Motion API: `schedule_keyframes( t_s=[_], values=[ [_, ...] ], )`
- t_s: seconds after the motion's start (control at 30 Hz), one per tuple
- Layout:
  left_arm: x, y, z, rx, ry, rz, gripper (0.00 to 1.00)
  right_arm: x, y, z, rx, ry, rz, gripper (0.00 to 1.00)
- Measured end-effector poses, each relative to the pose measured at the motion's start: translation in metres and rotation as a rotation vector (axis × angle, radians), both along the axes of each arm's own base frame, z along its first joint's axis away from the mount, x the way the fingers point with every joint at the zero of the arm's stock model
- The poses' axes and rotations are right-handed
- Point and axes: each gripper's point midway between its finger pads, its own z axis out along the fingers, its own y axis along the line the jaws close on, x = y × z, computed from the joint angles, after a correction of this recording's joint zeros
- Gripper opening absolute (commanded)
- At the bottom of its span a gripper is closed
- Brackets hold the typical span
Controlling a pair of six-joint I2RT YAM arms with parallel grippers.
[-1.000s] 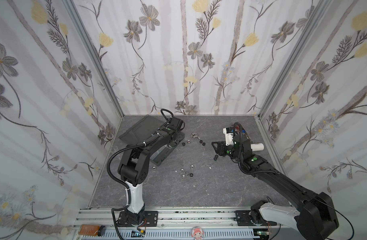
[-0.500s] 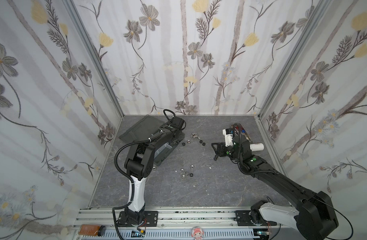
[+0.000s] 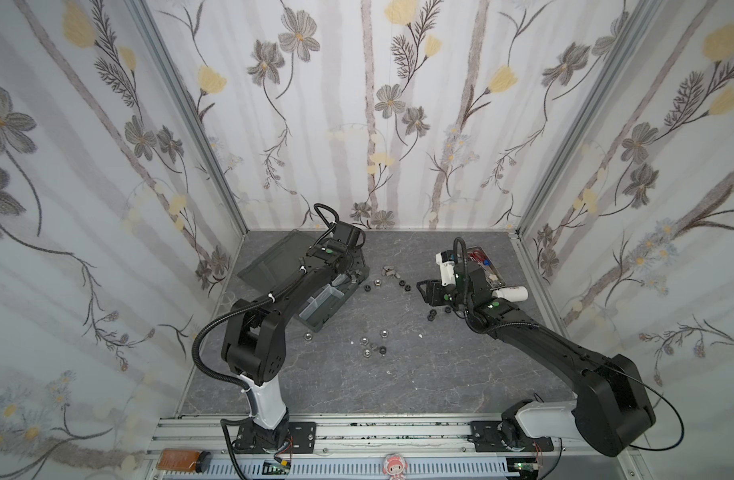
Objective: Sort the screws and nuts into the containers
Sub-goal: 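Lower the wing nut into the wing nut compartment and open the left gripper, then withdraw the left gripper while the right gripper moves to the paired wing nuts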
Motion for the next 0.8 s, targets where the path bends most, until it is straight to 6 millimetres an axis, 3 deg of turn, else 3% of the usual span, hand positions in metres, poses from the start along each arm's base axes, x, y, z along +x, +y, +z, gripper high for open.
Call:
schedule_keyframes(
  t_s=[0.2,0.43,0.57,0.8],
  values=[
    [-0.046,0.013,0.023,-0.051,-0.054,-0.026,0.86,0.029,0.014,-0.009,-0.056,0.05,0.001,0.57],
    [-0.1,0.021,0.019,-0.091,-0.055,-0.072,0.95,0.066,0.035,-0.034,-0.12,0.103,0.03,0.69],
    [-0.127,0.027,0.016,-0.116,-0.061,-0.086,0.99,0.082,0.049,-0.049,-0.151,0.106,0.094,0.71],
    [-0.156,0.031,0.02,-0.15,-0.081,-0.104,1.0,0.11,0.07,-0.073,-0.166,0.111,0.185,0.74]
  ],
)
